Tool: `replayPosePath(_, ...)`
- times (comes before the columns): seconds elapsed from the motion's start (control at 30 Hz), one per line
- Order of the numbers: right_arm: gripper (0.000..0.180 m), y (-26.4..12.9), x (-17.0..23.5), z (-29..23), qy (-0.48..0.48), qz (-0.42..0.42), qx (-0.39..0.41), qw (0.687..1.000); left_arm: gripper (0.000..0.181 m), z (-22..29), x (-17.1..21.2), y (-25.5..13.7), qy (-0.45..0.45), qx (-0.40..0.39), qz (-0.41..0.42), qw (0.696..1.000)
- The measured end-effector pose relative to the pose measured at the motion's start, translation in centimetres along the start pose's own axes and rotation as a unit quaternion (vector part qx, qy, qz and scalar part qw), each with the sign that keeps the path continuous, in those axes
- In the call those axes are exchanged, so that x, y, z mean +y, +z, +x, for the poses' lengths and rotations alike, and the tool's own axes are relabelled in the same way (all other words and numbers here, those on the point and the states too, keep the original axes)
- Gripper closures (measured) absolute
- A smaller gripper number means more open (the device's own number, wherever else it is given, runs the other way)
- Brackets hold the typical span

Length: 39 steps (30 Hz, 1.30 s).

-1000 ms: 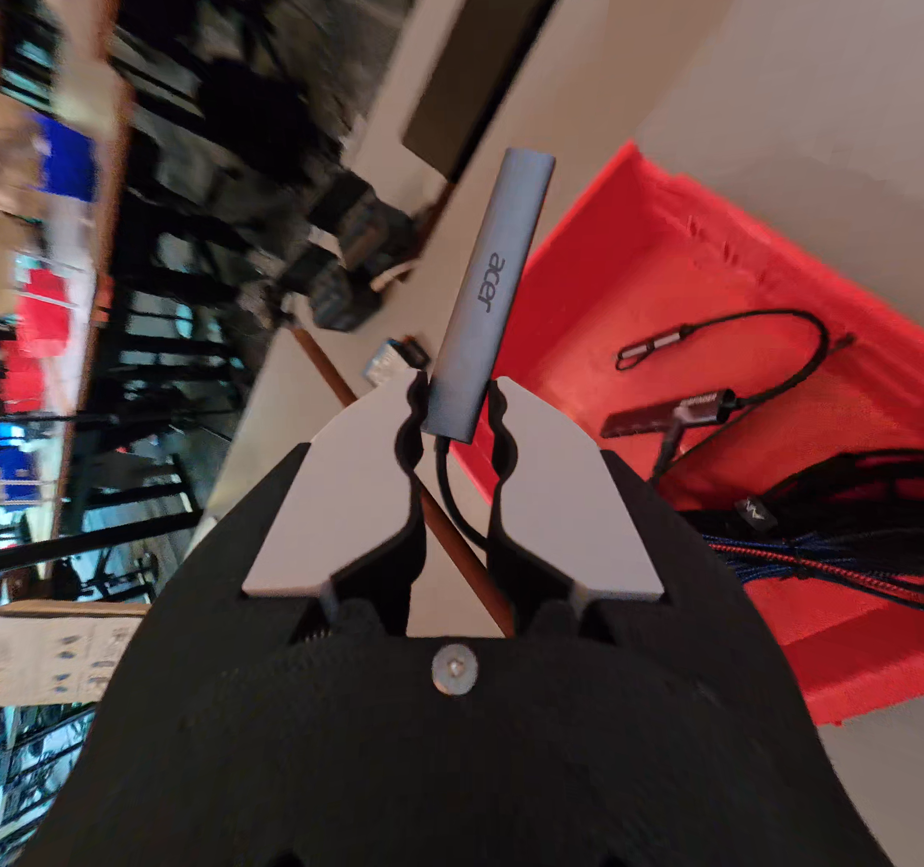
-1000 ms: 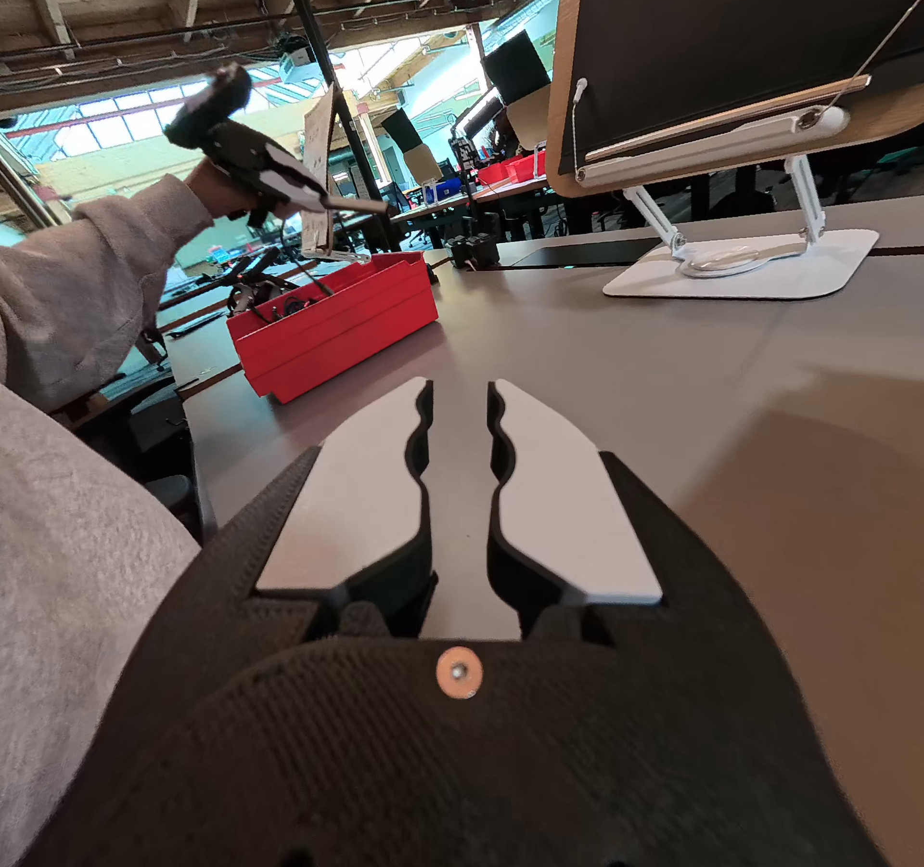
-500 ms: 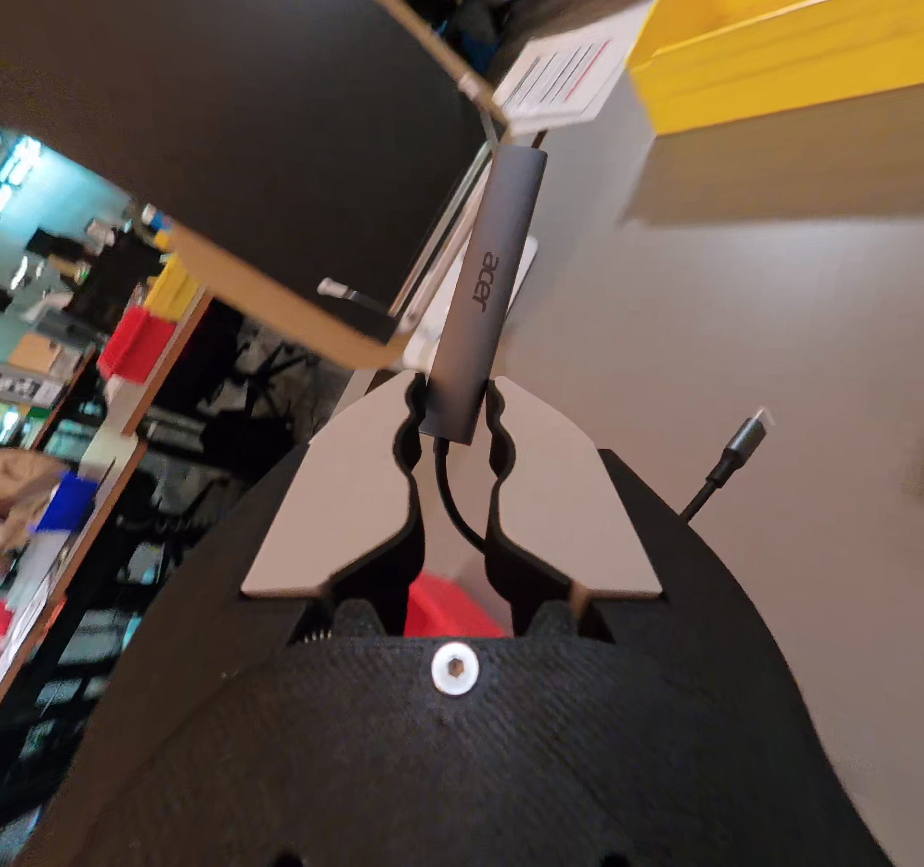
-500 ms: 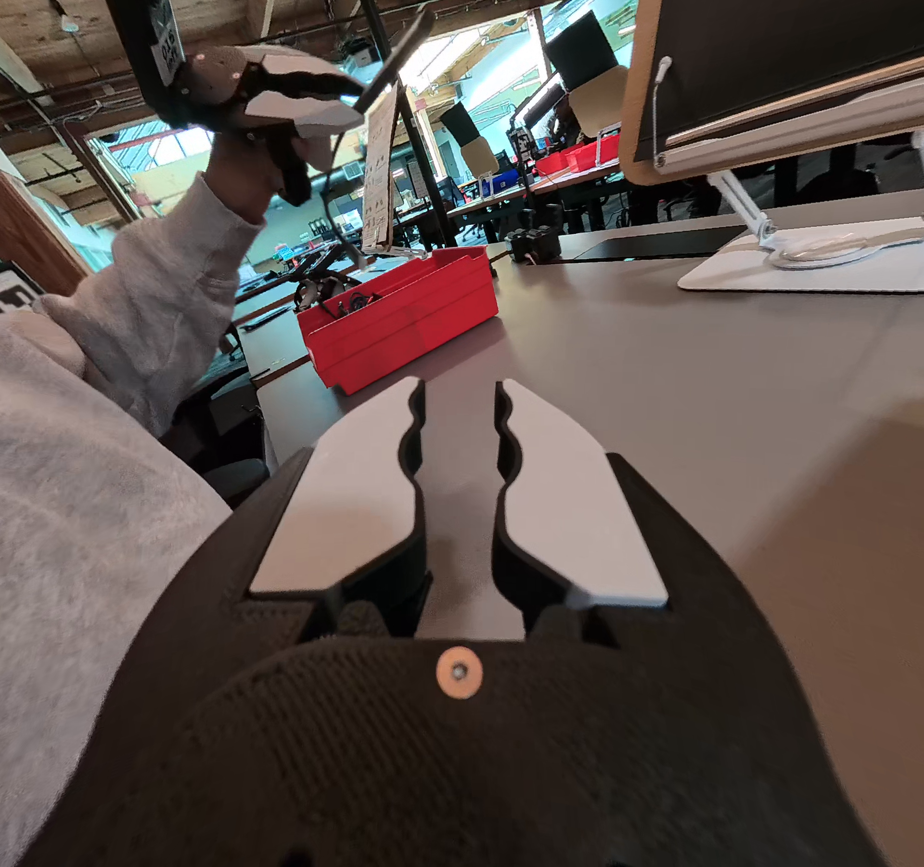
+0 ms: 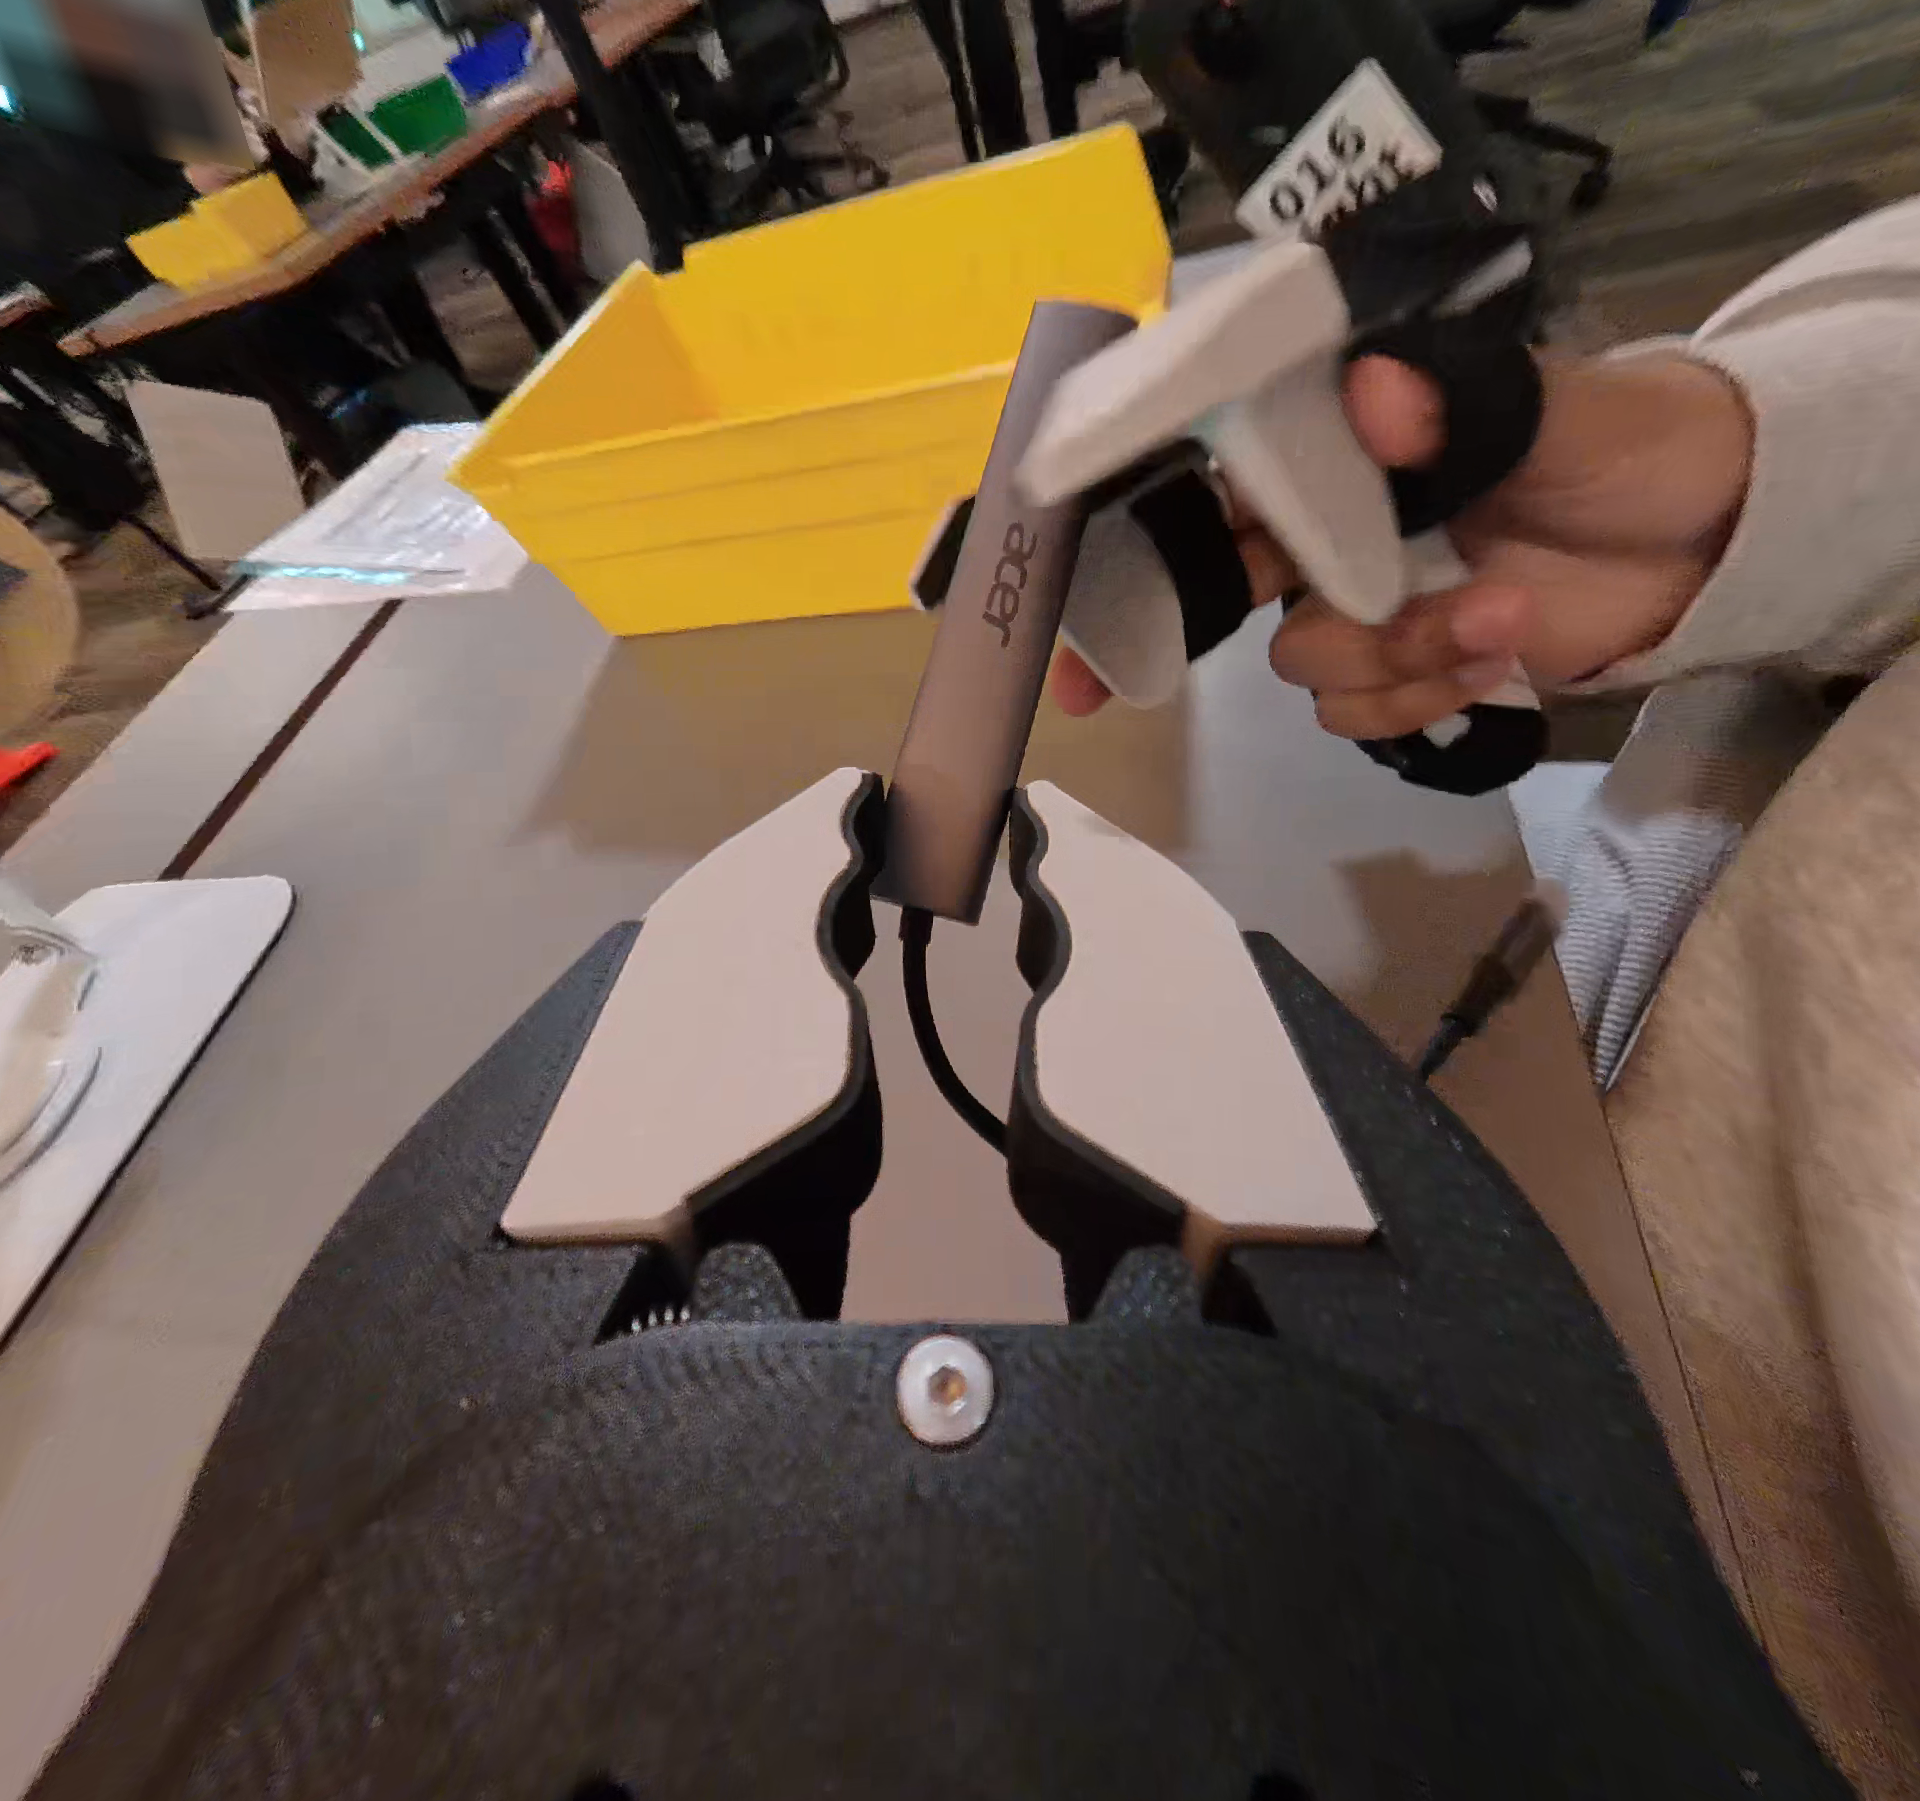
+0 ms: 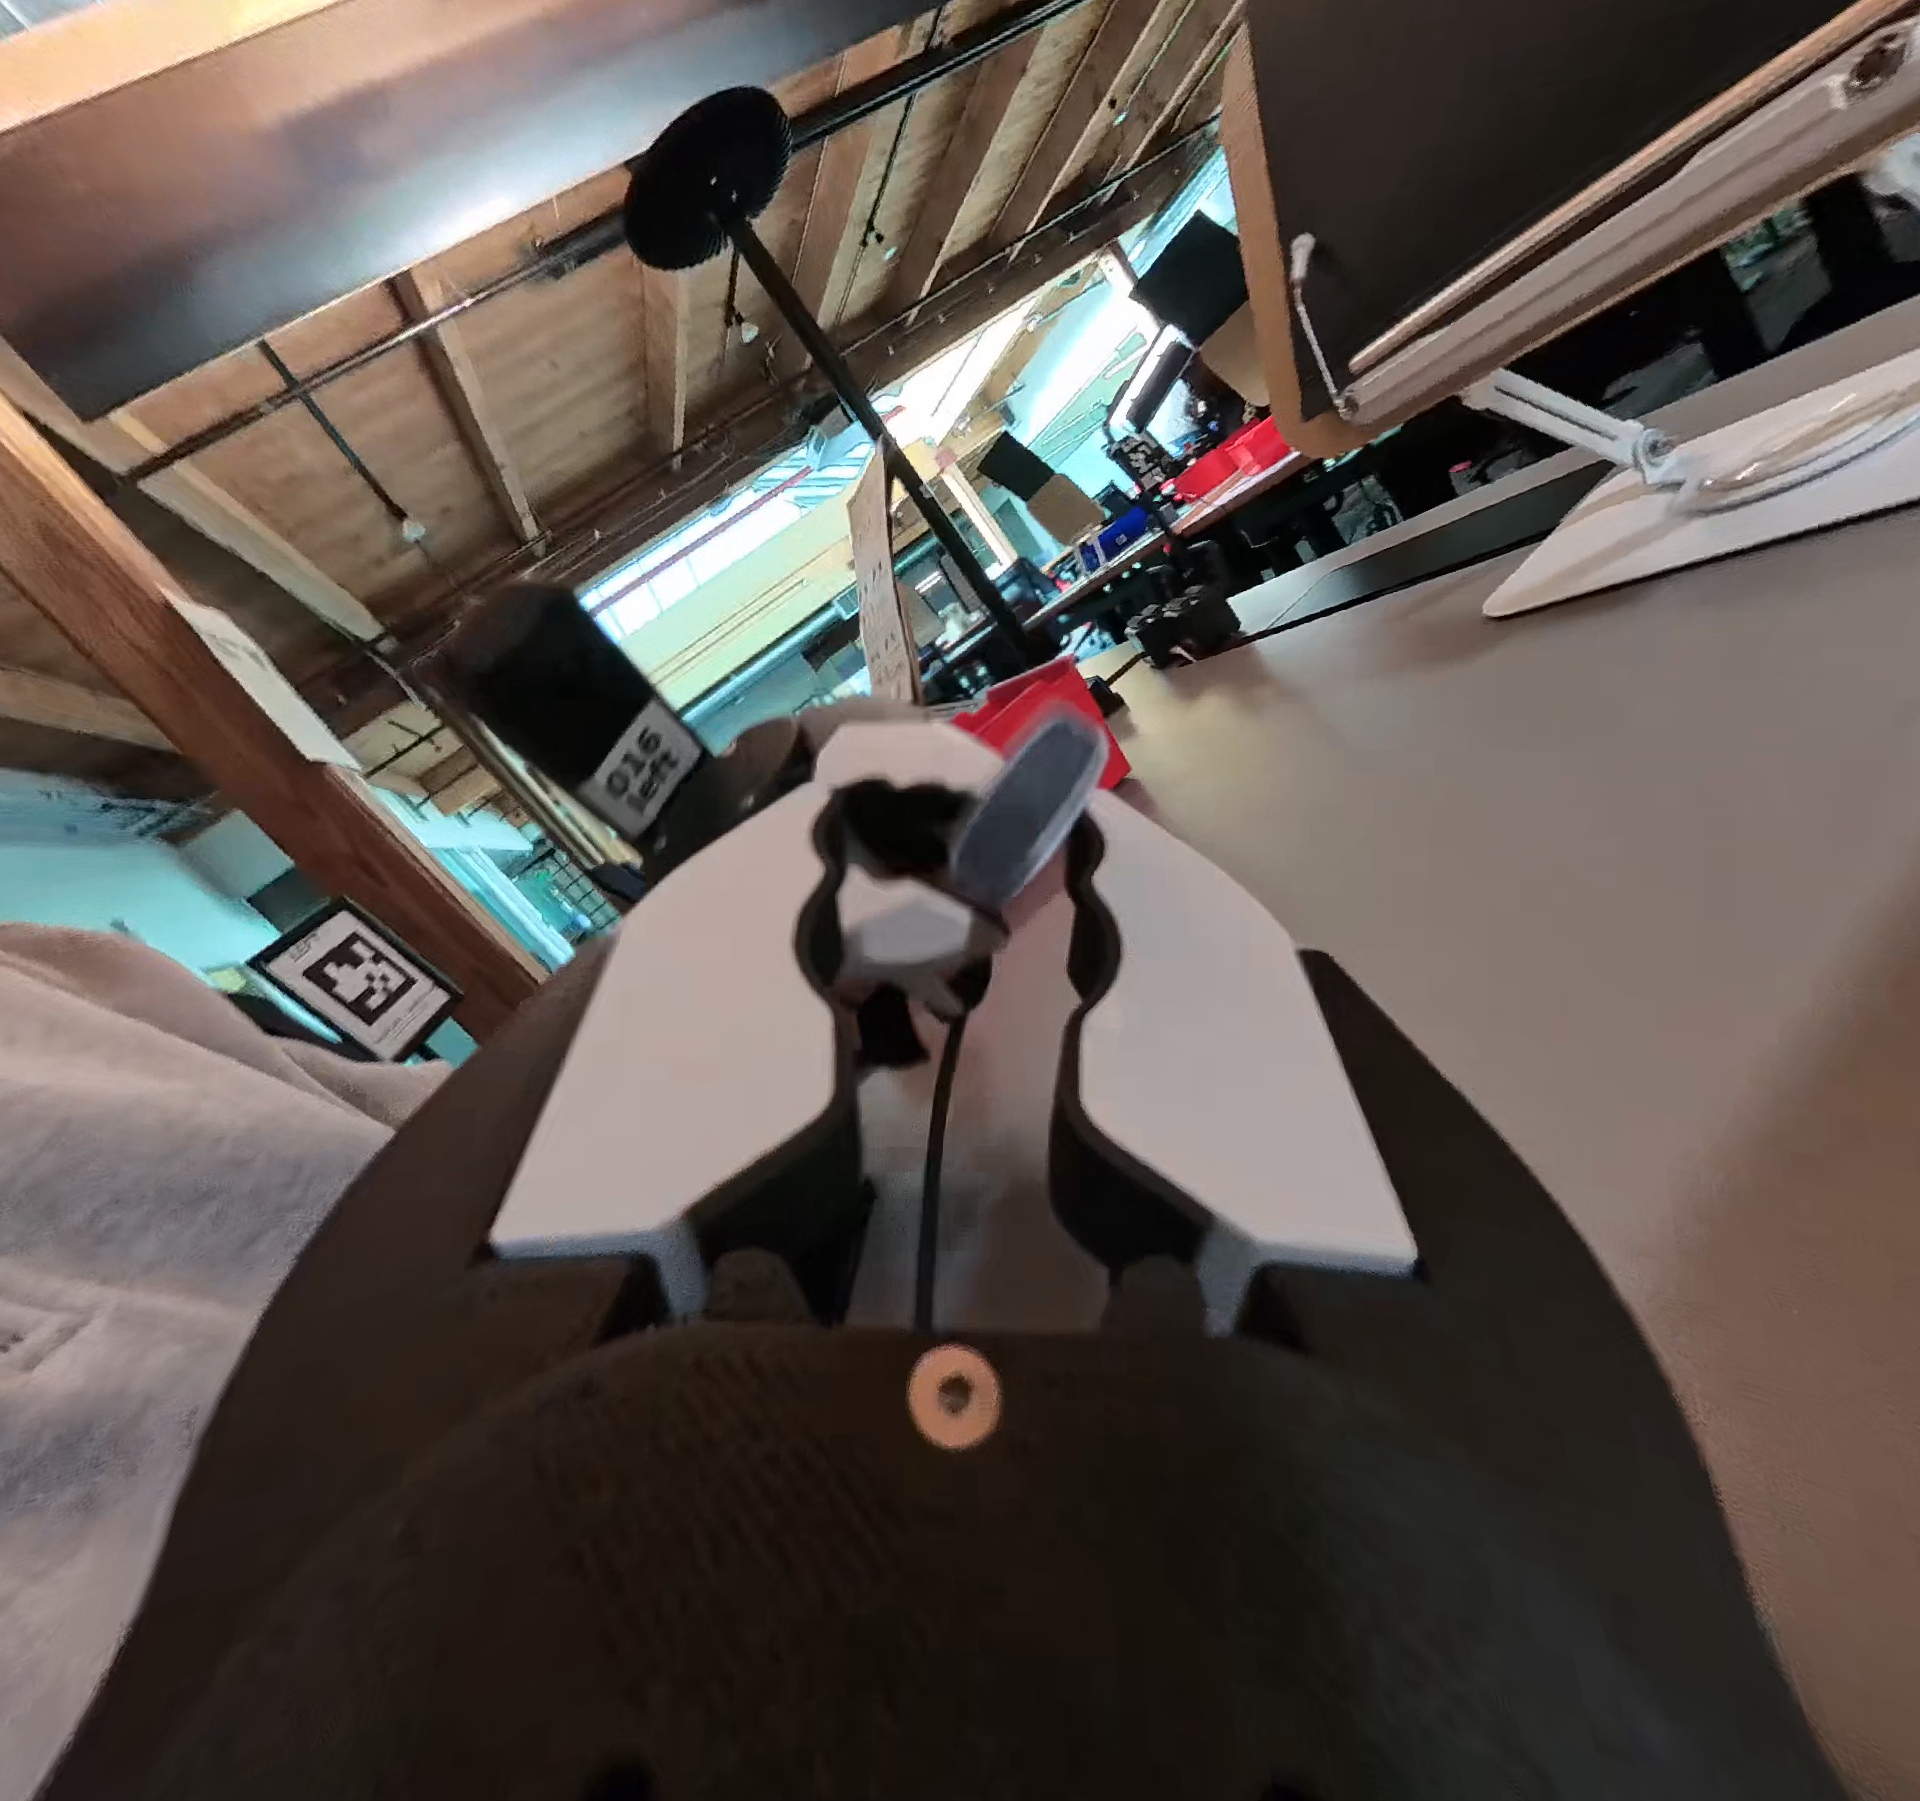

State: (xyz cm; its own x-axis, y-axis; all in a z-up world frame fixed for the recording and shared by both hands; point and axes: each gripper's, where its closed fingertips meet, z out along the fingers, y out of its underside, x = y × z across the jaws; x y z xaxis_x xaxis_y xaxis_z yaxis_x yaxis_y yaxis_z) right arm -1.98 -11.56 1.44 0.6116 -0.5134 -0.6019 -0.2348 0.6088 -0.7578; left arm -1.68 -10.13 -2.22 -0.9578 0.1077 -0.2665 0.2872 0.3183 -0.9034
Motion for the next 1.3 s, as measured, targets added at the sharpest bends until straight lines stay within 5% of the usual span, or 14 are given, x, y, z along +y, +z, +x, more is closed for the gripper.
replayPosePath(0.07, 0.165, -0.7, 0.5, 1.7, 0.008, -0.007, 0.054, 0.998, 0.158, 1.0, 0.5, 0.5, 0.006, -0.020, 0.003, 1.000)
replayPosePath(0.13, 0.169, -1.2, 0.8, 2.0, 0.033, -0.020, 0.048, 0.998, 0.158, 1.6, 0.4, 0.3, -0.006, -0.022, 0.023, 0.999)
replayPosePath(0.23, 0.170, -1.7, -0.6, 1.5, 0.042, 0.017, 0.025, 0.999, 0.128, 1.5, 0.3, -1.0, -0.145, 0.012, 0.084, 0.986)
replayPosePath(0.4, 0.170, -1.8, -1.5, -1.6, 0.004, 0.025, -0.055, 0.998, 0.093, 1.1, -0.7, -3.5, -0.458, 0.185, 0.244, 0.835)
replayPosePath(0.53, 0.170, -1.4, -0.7, -4.3, -0.002, 0.013, -0.125, 0.992, 0.093, 5.6, -2.1, -3.6, -0.466, 0.346, 0.218, 0.784)
replayPosePath(0.7, 0.170, -0.6, 0.9, -7.0, -0.022, -0.021, -0.192, 0.981, 0.105, 10.5, -4.8, -6.0, -0.508, 0.557, 0.213, 0.621)
replayPosePath(0.83, 0.170, -0.3, 1.9, -7.9, -0.014, -0.037, -0.225, 0.974, 0.116, 10.8, -6.1, -7.7, -0.506, 0.612, 0.246, 0.556)
replayPosePath(1.03, 0.170, -0.8, 0.9, -8.3, 0.015, -0.007, -0.255, 0.967, 0.146, 9.4, -5.9, -9.3, -0.493, 0.624, 0.276, 0.540)
replayPosePath(1.17, 0.170, -1.2, 0.0, -8.0, 0.040, 0.014, -0.261, 0.964, 0.174, 8.7, -5.7, -9.7, -0.477, 0.610, 0.295, 0.560)
replayPosePath(1.3, 0.170, -1.4, -0.1, -8.3, 0.038, 0.013, -0.263, 0.964, 0.175, 9.2, -5.6, -9.4, -0.459, 0.598, 0.285, 0.592)
